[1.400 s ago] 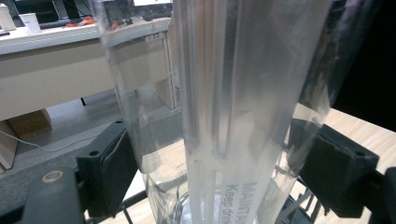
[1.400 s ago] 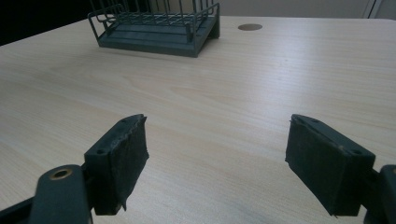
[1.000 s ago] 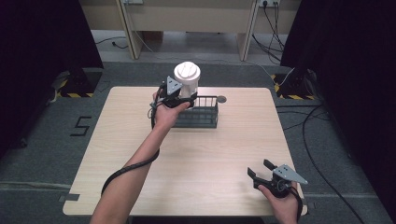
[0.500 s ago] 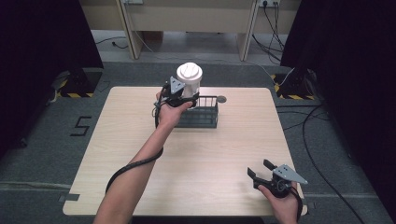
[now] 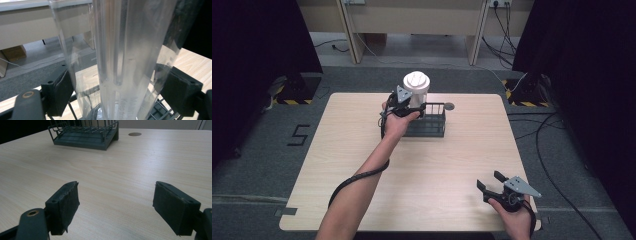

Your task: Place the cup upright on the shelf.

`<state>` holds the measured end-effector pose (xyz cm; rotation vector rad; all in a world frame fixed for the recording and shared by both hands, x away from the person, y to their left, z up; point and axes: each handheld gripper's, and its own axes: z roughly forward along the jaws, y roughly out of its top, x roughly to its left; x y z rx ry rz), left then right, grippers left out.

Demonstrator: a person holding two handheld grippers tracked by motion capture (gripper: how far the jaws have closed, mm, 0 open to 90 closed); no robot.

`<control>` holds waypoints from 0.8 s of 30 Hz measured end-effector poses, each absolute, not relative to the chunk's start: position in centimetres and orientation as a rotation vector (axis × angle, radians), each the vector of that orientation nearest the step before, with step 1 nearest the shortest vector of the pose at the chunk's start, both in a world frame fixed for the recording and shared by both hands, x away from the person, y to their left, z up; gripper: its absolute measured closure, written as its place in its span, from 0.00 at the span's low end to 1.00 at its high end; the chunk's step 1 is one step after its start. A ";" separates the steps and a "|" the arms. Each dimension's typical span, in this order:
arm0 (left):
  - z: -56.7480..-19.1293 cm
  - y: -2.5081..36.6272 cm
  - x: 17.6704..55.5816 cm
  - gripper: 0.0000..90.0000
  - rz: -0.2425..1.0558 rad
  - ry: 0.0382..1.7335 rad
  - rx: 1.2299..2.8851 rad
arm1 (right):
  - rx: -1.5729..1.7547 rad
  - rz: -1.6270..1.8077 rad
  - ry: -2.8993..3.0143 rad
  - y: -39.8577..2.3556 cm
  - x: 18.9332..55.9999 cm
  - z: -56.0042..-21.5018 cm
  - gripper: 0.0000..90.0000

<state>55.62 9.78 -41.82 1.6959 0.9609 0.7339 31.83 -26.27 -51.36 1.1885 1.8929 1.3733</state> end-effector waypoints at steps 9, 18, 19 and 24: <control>-42.9 9.5 55.9 0.20 0.721 0.987 1.706 | 1.186 1.372 1.895 -26.3 31.8 -51.4 0.24; -43.9 9.3 56.1 0.20 0.708 1.010 1.720 | 1.184 1.371 1.899 -26.2 31.8 -51.4 0.24; -44.2 9.2 56.1 0.20 0.707 1.014 1.721 | 1.184 1.370 1.899 -26.2 31.8 -51.4 0.24; -44.4 9.3 56.1 0.19 0.701 1.018 1.721 | 1.185 1.369 1.903 -26.2 31.8 -51.4 0.24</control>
